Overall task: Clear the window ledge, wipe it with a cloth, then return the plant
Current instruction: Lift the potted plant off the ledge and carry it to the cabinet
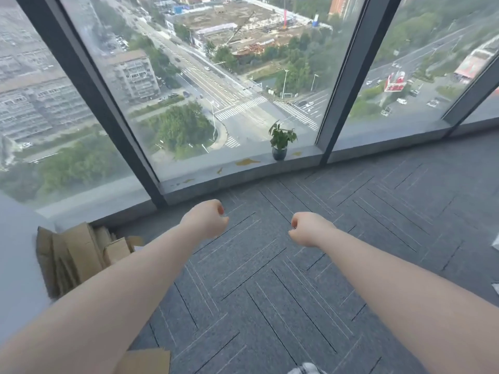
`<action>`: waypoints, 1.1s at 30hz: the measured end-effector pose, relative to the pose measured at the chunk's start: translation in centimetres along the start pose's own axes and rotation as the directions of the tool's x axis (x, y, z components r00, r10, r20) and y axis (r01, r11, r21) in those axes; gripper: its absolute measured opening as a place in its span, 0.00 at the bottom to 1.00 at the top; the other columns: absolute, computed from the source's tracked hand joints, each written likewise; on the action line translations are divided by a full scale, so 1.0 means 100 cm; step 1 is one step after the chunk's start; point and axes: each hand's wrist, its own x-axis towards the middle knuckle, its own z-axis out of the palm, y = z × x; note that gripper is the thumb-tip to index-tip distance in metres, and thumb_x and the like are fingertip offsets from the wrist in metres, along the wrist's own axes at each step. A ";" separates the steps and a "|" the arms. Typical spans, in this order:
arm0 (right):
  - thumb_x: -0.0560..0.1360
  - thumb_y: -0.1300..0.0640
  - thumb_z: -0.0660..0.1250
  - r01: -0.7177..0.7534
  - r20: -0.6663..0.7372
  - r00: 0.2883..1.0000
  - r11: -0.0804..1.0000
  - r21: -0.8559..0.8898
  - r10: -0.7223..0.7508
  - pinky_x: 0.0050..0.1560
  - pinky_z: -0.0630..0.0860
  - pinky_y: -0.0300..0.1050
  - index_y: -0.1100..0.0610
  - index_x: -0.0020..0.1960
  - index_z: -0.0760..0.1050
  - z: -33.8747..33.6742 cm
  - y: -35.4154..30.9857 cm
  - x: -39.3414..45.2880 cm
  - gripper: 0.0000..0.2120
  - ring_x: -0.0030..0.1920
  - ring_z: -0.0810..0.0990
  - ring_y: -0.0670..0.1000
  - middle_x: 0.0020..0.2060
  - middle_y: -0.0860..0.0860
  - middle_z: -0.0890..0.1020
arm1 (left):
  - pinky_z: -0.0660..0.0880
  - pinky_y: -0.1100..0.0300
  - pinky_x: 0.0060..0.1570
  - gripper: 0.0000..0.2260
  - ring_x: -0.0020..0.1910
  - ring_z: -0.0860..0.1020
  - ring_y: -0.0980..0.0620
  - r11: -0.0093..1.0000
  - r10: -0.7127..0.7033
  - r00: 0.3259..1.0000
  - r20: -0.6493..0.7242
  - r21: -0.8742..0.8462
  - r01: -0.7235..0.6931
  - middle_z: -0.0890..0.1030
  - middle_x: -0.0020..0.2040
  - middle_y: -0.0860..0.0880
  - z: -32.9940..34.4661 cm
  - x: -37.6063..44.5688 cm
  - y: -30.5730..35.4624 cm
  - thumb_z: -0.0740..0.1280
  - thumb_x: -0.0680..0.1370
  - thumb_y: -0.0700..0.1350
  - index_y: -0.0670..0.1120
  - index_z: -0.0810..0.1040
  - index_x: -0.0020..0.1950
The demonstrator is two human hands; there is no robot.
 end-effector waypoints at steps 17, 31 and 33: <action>0.77 0.52 0.60 0.054 0.092 0.994 0.995 0.082 -0.061 0.51 0.75 0.46 0.53 0.58 0.74 -0.188 0.011 0.337 0.11 0.54 0.77 0.55 0.56 0.52 0.79 | 0.72 0.57 0.42 0.11 0.48 0.76 0.46 0.998 -0.014 0.997 0.078 0.062 0.009 0.76 0.54 0.48 -0.085 0.331 0.134 0.61 0.78 0.49 0.46 0.75 0.57; 0.78 0.51 0.60 -0.098 0.137 0.986 0.995 0.001 0.097 0.49 0.73 0.45 0.52 0.60 0.73 -0.261 0.045 0.547 0.13 0.51 0.75 0.54 0.57 0.51 0.78 | 0.72 0.54 0.59 0.19 0.65 0.73 0.45 0.998 0.049 0.980 0.191 0.019 -0.053 0.73 0.67 0.47 -0.096 0.591 0.155 0.62 0.78 0.50 0.47 0.71 0.67; 0.78 0.51 0.60 -0.108 0.151 0.983 0.994 0.005 0.106 0.48 0.71 0.44 0.53 0.59 0.73 -0.265 0.050 0.574 0.12 0.50 0.75 0.54 0.57 0.52 0.78 | 0.72 0.53 0.59 0.20 0.65 0.72 0.45 0.998 0.051 0.974 0.222 0.021 -0.057 0.73 0.68 0.47 -0.089 0.617 0.159 0.63 0.78 0.50 0.47 0.70 0.68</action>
